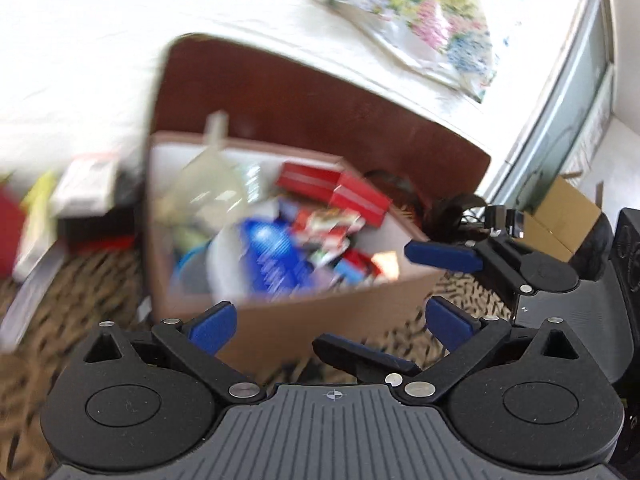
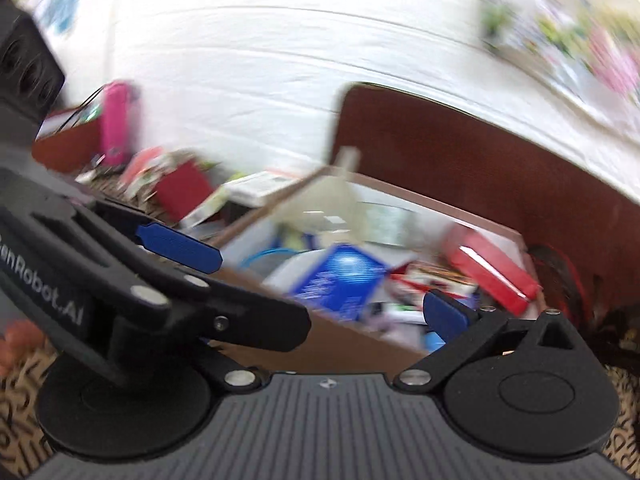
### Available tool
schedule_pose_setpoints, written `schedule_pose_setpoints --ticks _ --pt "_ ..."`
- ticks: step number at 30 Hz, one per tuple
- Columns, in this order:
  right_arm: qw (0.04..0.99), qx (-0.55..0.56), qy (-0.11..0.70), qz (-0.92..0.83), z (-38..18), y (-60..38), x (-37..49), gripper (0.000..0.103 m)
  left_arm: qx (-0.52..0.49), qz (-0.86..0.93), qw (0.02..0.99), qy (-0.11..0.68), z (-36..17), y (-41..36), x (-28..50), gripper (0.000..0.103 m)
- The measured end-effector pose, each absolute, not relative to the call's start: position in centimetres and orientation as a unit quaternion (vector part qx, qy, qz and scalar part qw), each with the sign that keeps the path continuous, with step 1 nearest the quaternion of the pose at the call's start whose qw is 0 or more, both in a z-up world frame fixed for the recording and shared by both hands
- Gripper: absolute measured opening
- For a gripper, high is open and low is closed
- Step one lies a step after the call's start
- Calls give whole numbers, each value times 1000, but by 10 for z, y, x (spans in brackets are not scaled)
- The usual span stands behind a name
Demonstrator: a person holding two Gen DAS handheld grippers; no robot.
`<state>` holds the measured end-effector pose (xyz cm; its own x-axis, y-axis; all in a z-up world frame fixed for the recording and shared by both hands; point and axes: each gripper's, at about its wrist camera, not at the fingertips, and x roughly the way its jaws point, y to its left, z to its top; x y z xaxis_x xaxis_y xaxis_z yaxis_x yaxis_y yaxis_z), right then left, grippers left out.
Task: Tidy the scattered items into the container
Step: 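Withdraw the open left tool from the cardboard box back over the mat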
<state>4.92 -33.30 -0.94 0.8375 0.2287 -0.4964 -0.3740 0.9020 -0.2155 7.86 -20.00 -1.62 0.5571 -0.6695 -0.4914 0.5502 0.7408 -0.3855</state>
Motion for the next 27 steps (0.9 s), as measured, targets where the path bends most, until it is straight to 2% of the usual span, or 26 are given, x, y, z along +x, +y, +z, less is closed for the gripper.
schedule_pose_setpoints --ticks 8,14,18,20,25,27 --pt "929 -155 248 228 -39 -233 22 102 -71 -281 908 302 -34 -93 30 103" --pt "922 -124 296 217 -84 -178 48 102 -55 -215 926 305 -60 -35 52 103" --pt "923 -114 312 193 -105 -161 67 99 -35 -204 925 318 -76 -22 87 102" --pt "926 -100 319 174 -110 -162 77 98 -26 -205 922 327 -84 -23 105 96" --pt "928 -68 337 145 -123 -171 106 87 -18 -216 913 346 -100 -33 146 88" --pt "929 -56 336 144 -127 -174 115 86 -19 -217 911 351 -105 -36 160 86"
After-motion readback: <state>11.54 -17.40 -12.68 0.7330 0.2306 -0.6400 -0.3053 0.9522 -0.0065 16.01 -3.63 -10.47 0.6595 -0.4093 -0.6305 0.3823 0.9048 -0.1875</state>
